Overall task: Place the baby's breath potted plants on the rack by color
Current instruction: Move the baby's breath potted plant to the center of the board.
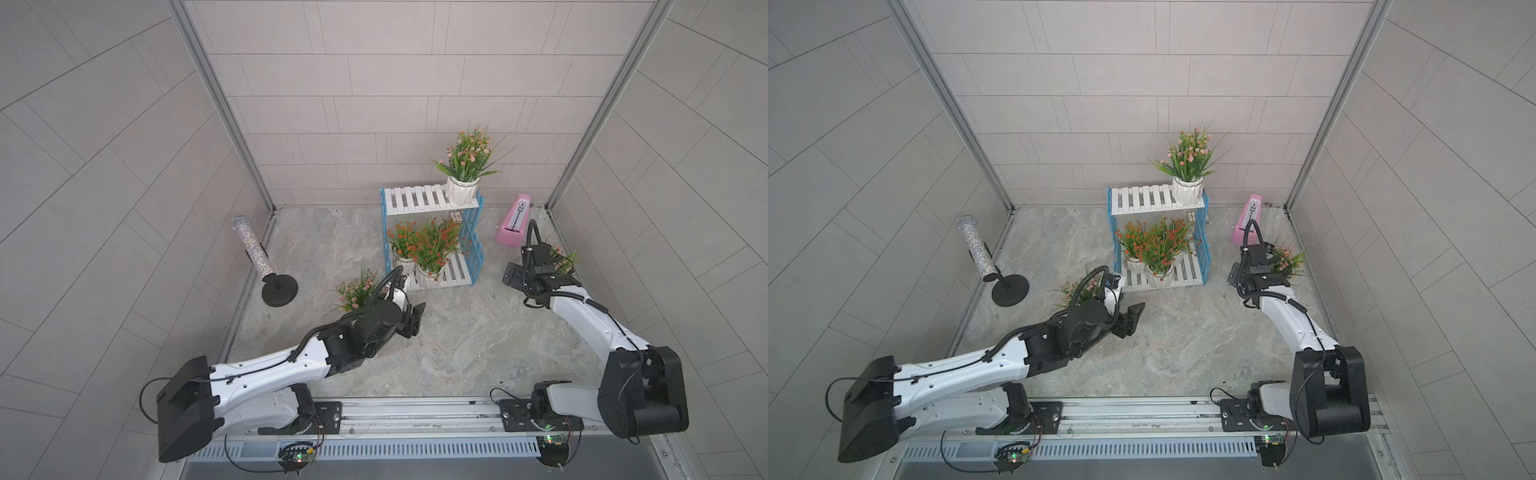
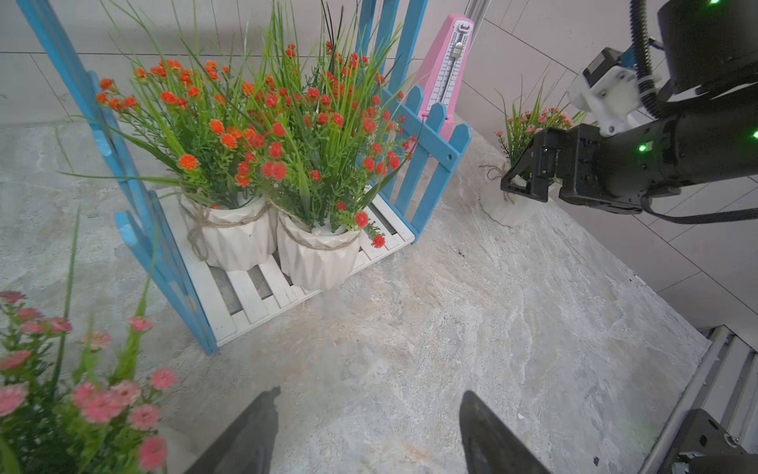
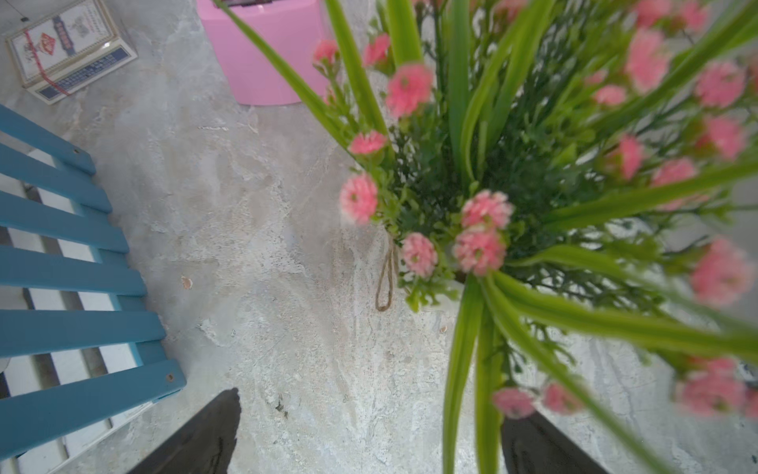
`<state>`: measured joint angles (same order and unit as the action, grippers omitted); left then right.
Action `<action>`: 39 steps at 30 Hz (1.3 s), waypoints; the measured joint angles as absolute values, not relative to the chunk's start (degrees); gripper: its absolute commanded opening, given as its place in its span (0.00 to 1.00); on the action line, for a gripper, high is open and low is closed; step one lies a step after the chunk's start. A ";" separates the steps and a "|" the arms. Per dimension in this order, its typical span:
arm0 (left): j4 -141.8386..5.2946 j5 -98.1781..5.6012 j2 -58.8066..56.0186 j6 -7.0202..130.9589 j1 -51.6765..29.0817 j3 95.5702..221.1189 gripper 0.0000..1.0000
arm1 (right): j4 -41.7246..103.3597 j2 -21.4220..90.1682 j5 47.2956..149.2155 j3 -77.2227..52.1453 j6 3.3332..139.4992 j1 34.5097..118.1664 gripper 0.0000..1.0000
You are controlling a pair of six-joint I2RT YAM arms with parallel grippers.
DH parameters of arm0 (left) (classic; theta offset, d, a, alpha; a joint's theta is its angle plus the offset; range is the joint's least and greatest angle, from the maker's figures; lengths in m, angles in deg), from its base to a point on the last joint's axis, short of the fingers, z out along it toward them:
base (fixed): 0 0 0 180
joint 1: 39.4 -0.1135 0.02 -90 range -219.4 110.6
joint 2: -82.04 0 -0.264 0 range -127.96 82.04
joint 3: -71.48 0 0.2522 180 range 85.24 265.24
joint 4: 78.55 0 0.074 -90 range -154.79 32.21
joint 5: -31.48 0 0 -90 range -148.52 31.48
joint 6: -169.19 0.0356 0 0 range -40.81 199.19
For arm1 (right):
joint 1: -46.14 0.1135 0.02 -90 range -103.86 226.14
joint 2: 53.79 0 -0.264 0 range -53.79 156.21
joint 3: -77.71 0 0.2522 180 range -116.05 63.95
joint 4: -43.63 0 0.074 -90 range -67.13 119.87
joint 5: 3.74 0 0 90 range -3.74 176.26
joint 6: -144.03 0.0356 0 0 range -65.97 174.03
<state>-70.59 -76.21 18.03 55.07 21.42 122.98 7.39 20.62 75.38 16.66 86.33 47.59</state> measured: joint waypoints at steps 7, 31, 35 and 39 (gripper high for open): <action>-74.61 -75.75 15.51 55.46 21.49 121.93 0.73 | 8.20 23.81 74.77 16.66 89.65 47.57 0.99; -80.14 -73.89 14.09 55.73 21.51 120.35 0.74 | 12.68 31.09 67.82 15.46 91.75 39.11 0.99; -80.82 -73.70 13.57 55.92 21.51 120.31 0.74 | 13.92 32.18 67.95 13.82 90.87 38.72 0.99; -82.55 -73.74 13.52 56.27 21.51 119.54 0.74 | 15.34 33.76 67.97 11.75 90.02 38.21 0.99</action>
<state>-82.55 -73.74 13.52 56.27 21.51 119.54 15.34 33.76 67.97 11.75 90.02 38.21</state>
